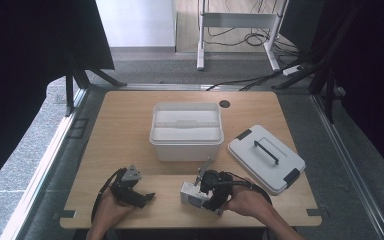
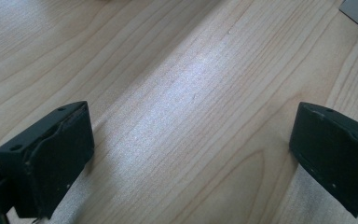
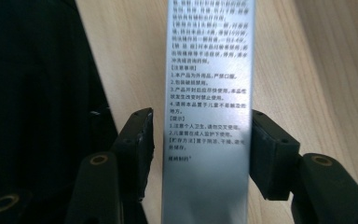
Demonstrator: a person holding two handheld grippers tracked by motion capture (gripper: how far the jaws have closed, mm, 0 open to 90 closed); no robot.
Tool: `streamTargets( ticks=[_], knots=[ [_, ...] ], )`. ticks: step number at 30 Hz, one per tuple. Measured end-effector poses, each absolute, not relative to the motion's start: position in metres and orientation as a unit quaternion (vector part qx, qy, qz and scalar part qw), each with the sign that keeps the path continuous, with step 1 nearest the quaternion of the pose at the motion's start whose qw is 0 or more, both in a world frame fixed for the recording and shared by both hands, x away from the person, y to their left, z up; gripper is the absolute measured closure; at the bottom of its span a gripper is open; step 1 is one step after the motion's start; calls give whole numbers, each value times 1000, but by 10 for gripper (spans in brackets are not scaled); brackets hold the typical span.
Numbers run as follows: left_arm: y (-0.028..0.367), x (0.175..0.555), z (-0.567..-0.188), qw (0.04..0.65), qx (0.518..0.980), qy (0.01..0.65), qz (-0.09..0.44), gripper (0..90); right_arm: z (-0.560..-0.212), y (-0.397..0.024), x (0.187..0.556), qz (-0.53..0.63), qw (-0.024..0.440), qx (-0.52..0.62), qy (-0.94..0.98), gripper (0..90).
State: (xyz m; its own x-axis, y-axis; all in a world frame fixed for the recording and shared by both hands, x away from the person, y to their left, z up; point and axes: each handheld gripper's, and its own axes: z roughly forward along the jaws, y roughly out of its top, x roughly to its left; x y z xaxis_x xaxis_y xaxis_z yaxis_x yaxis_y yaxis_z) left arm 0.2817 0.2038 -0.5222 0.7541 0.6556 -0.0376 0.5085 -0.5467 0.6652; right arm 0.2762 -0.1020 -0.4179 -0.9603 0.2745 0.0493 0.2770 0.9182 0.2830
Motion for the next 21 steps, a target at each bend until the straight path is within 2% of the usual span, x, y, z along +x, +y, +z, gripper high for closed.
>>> streamTargets(
  ticks=[5, 13, 21],
  knots=[
    [204, 282, -522, 340, 873, 333, 108, 0, -395, -105, 279, -170, 19, -145, -975, 452],
    [204, 282, -522, 340, 873, 334, 108, 0, -371, -115, 291, -192, -3, -157, -969, 446],
    [204, 282, -522, 342, 871, 337, 106, 0, -389, -143, 316, -221, -25, -221, -950, 396]
  ],
)
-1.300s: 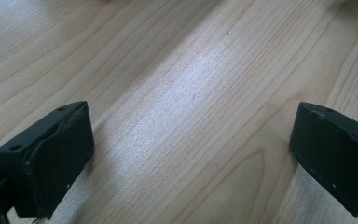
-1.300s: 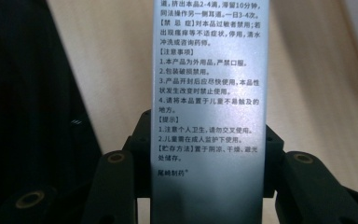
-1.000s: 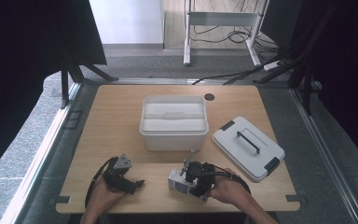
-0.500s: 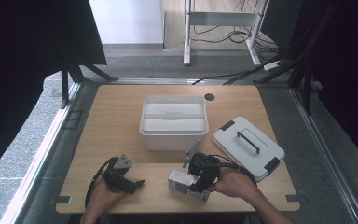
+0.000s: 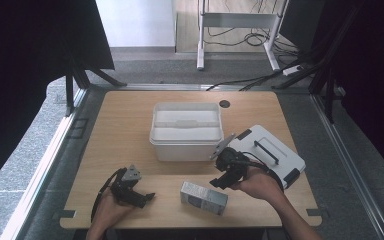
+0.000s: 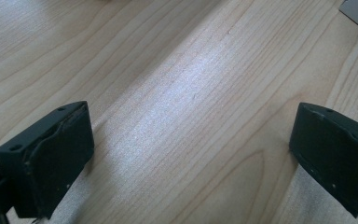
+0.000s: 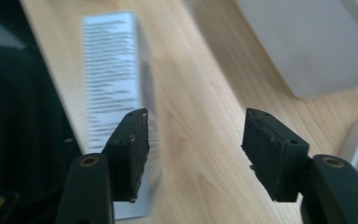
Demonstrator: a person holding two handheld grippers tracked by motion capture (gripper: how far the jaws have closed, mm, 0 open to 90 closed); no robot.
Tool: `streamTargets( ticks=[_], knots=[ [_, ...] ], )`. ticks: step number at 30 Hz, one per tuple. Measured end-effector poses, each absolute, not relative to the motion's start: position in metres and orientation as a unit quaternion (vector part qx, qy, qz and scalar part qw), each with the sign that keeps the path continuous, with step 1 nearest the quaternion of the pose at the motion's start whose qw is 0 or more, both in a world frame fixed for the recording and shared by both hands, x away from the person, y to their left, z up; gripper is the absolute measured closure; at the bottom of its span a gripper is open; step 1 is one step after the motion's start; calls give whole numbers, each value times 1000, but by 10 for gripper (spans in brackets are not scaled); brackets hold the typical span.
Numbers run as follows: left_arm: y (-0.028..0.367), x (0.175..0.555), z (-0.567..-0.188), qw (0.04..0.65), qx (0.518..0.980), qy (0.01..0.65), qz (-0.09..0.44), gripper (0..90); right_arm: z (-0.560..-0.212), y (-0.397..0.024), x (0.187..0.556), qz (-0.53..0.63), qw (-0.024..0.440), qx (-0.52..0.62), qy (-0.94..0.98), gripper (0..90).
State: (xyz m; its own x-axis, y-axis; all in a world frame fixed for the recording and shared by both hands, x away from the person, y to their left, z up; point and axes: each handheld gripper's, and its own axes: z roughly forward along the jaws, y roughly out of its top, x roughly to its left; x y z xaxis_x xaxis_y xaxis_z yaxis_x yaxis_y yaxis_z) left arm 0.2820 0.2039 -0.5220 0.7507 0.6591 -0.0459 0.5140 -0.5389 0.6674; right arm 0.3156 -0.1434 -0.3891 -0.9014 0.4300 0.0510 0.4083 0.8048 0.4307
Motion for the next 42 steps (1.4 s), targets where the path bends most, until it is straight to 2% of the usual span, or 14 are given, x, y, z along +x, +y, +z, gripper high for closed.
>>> streamTargets(
  ticks=[7, 9, 11, 12, 15, 20, 32, 42],
  knots=[
    [205, 287, -517, 349, 869, 338, 96, 0, -413, -166, 330, 259, 41, 261, 929, 318],
    [206, 292, -509, 359, 867, 334, 91, 0, -424, -176, 337, 280, 60, 276, 918, 245],
    [207, 294, -506, 361, 867, 332, 91, 0, -427, -178, 339, 288, 64, 281, 913, 226],
    [206, 299, -499, 363, 867, 330, 91, 0, -433, -183, 343, 301, 70, 292, 905, 159],
    [205, 310, -489, 366, 868, 323, 91, 0, -438, -186, 348, 318, 85, 300, 895, 119],
    [201, 332, -471, 383, 864, 315, 91, 0, -445, -184, 358, 351, 95, 304, 881, 0],
    [182, 373, -451, 368, 876, 297, 98, 10, -449, -181, 385, 408, 99, 306, 854, 2],
    [173, 382, -453, 360, 881, 290, 103, 35, -448, -170, 393, 428, 100, 299, 847, 103]
  ],
)
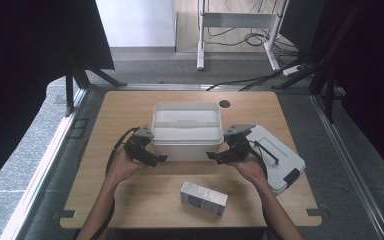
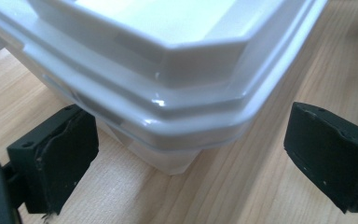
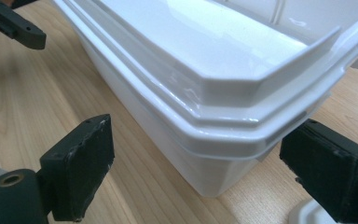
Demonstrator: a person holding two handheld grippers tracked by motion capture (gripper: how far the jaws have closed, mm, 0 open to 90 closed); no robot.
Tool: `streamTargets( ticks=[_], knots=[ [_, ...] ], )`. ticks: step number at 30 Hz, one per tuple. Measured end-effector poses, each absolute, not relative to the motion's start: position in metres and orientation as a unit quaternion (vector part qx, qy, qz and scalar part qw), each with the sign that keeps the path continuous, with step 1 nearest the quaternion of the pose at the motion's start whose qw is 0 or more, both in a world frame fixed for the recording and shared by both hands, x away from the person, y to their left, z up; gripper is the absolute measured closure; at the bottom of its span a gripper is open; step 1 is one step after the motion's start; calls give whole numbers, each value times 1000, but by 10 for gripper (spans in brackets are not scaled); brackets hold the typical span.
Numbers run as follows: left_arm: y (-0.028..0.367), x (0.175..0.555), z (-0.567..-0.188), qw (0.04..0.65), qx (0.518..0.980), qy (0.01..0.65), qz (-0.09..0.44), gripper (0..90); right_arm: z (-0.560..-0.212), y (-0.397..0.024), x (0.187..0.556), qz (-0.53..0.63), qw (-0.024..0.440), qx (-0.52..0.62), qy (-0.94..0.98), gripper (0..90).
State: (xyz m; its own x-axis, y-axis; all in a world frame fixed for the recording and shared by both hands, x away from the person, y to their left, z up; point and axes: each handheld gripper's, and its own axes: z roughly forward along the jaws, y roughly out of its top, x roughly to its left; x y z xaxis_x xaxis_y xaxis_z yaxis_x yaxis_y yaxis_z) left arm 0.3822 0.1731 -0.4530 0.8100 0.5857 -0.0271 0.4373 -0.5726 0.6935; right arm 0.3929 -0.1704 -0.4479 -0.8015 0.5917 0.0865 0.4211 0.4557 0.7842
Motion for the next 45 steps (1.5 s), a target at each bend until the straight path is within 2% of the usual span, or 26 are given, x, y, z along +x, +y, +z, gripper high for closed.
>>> streamTargets(
  ticks=[3, 30, 36, 40, 45],
  knots=[
    [173, 378, -452, 356, 885, 284, 101, 34, -447, -172, 391, 428, 102, 300, 846, 127],
    [168, 309, -449, 346, 900, 250, 87, 4, -443, -183, 317, 424, 80, 282, 857, 111],
    [167, 305, -449, 345, 901, 247, 88, 1, -441, -185, 311, 419, 75, 286, 859, 119],
    [176, 306, -450, 346, 902, 244, 84, 14, -445, -189, 313, 393, 91, 288, 868, 37],
    [192, 310, -451, 335, 905, 248, 84, 14, -463, -203, 318, 368, 93, 309, 872, 0]
  ],
)
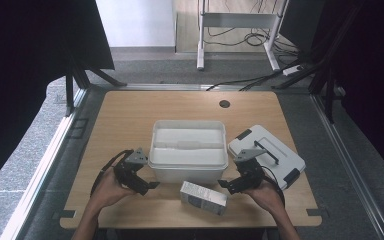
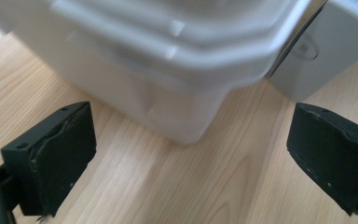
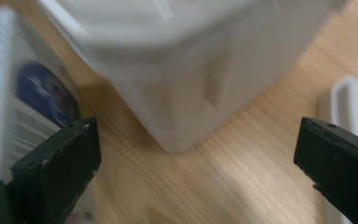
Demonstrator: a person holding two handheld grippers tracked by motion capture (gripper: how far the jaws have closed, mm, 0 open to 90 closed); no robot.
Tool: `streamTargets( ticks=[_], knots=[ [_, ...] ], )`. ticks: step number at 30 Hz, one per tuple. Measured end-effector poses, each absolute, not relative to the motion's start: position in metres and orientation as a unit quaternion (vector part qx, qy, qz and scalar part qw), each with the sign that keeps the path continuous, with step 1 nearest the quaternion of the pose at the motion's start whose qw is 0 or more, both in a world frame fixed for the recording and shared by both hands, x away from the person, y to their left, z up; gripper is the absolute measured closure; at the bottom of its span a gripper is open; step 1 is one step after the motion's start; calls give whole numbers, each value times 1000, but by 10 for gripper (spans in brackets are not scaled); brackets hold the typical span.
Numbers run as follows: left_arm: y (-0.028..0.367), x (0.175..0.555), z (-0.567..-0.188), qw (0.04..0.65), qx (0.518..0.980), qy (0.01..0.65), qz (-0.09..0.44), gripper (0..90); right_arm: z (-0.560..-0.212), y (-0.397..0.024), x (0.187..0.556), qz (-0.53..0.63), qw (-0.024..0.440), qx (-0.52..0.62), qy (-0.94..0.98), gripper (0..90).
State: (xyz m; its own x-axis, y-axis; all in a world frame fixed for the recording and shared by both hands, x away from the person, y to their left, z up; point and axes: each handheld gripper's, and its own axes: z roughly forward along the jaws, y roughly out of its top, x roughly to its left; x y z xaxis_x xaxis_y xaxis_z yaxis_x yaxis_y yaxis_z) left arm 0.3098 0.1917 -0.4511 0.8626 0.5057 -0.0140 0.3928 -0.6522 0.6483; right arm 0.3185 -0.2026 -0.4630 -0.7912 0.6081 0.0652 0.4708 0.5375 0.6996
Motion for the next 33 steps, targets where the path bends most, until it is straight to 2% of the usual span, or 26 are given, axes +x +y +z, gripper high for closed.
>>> streamTargets(
  ticks=[11, 21, 33],
  knots=[
    [223, 323, -434, 309, 919, 227, 89, 23, -504, -218, 313, 348, 105, 335, 869, 0],
    [240, 344, -398, 293, 928, 208, 98, 89, -519, -222, 307, 349, 133, 335, 865, 0],
    [217, 368, -354, 264, 943, 177, 103, 198, -519, -222, 307, 348, 133, 336, 865, 0]
  ],
)
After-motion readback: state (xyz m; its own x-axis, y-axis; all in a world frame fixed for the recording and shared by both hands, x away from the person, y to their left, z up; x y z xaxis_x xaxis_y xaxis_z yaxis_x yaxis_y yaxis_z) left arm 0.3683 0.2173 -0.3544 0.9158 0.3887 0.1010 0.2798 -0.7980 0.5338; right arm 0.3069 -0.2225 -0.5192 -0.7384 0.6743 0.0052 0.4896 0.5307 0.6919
